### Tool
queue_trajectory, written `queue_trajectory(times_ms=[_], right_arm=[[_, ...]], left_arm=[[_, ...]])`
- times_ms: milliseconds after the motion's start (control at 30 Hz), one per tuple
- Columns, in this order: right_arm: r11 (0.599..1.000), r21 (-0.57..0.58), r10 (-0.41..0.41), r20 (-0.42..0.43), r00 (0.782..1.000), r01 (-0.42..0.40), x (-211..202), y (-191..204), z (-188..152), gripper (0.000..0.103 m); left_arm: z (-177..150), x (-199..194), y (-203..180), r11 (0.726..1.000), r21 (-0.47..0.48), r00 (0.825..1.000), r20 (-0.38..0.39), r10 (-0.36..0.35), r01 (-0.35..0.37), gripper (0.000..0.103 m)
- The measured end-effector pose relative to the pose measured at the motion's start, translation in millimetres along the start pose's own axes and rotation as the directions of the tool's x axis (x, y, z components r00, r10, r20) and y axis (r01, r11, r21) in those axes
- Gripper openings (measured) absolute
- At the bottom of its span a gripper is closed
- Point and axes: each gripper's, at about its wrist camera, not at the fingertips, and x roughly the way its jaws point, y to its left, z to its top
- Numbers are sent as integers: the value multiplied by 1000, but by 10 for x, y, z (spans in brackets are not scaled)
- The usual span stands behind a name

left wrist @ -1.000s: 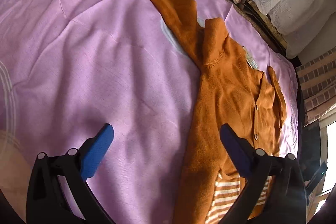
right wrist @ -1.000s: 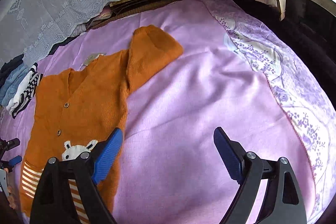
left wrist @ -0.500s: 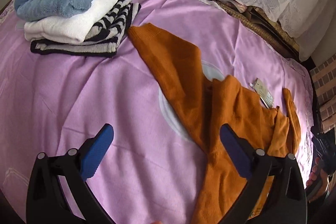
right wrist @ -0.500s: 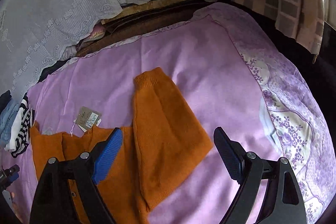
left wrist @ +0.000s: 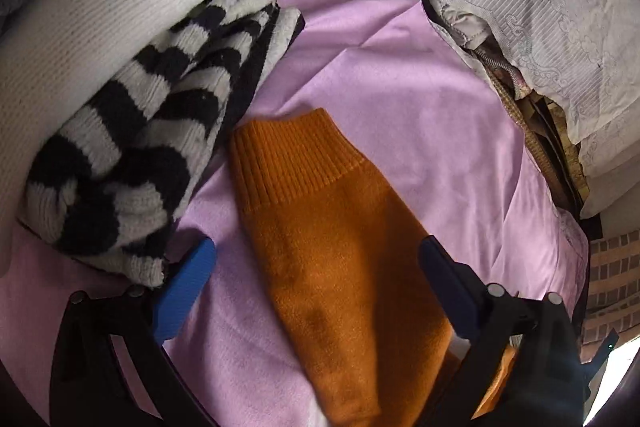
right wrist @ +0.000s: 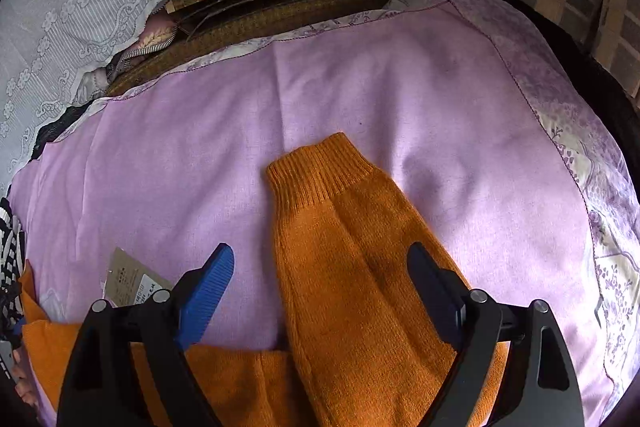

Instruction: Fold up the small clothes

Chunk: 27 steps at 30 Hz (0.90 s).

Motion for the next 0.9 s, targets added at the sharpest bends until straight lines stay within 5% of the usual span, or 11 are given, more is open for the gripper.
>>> queue_trajectory(times_ms=[33, 100, 133, 167, 300, 367, 433, 633, 700, 800, 900], right_arm=[[1000, -11, -16, -3, 1000, 16, 30, 16, 10, 89], [998, -25, -55, -4, 998, 55, 76, 32, 19, 89], [998, -28, -64, -6, 998, 64, 104, 36, 25, 89], [997, -29, -78, -13, 997, 78, 146, 41, 40, 89], [990, -52, -132, -50, 990, 129, 291, 118, 79, 80], [981, -108, -167, -51, 985, 161, 330, 190, 65, 58], [980, -125, -160, -38, 986, 154, 286, 166, 49, 8], [962, 272, -53, 94, 994, 26, -532, -1074, 102, 9], [900, 433, -102, 94, 990, 52, -779, -1758, -39, 10], [776, 617, -140, -36, 990, 132, -905, -2635, -508, 39], [705, 699, -163, -1, 987, 118, -1239, -3048, -993, 37]], left_arm=[[-7, -26, 2, 1000, -8, 1000, 17, -10, 10, 95], [-46, -90, -4, 1000, 16, 999, 42, -8, 7, 54], [-65, -115, 4, 1000, 28, 999, 36, -13, 12, 16], [-82, -149, 34, 999, 18, 999, 29, -39, 38, 9], [-176, -557, 84, 999, 24, 989, 147, 17, -21, 9], [-240, -737, 104, 998, 14, 980, 190, 62, -66, 9], [-296, -818, 145, 991, 14, 972, 201, 125, -131, 9], [-400, -785, 365, 976, 8, 963, 161, 215, -219, 9], [-413, -758, 448, 974, -15, 964, 145, 225, -225, 10], [-475, -786, 517, 968, -31, 958, 140, 250, -248, 23], [-596, -934, 529, 965, -7, 955, 145, 259, -260, 41]])
